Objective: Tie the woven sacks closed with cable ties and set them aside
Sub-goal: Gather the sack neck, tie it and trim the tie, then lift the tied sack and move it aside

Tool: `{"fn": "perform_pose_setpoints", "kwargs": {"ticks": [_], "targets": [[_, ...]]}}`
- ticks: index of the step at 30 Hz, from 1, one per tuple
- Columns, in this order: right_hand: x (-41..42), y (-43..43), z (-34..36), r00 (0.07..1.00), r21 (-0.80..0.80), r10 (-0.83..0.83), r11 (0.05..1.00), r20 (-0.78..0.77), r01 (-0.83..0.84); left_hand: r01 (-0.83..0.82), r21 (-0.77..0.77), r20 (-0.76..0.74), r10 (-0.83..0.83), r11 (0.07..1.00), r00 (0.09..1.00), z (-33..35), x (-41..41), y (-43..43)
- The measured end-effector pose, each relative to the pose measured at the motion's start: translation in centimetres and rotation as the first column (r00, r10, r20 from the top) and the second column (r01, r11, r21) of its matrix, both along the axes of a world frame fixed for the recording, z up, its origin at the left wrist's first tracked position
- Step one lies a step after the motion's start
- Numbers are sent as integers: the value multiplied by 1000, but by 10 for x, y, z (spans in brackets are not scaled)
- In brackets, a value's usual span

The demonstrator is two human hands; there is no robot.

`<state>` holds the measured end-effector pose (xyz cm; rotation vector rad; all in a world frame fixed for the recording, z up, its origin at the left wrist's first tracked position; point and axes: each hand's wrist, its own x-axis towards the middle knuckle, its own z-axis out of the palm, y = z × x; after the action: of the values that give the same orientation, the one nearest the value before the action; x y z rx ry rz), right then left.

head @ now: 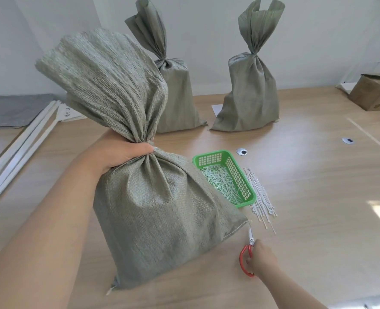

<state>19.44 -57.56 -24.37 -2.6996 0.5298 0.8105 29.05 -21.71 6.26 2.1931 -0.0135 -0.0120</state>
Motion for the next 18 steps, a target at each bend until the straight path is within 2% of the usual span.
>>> {"fn": "perform_pose_setpoints", "kwargs": {"ticks": [15,18], "targets": [[-3,-2,-8,999,1,18,1000,44,-18,-45,41,-38,47,998,998,-2,-7,1],[7,-3,10,989,15,-26,1000,145,24,-53,71,-44,57,996,997,1,-9,0]]}}
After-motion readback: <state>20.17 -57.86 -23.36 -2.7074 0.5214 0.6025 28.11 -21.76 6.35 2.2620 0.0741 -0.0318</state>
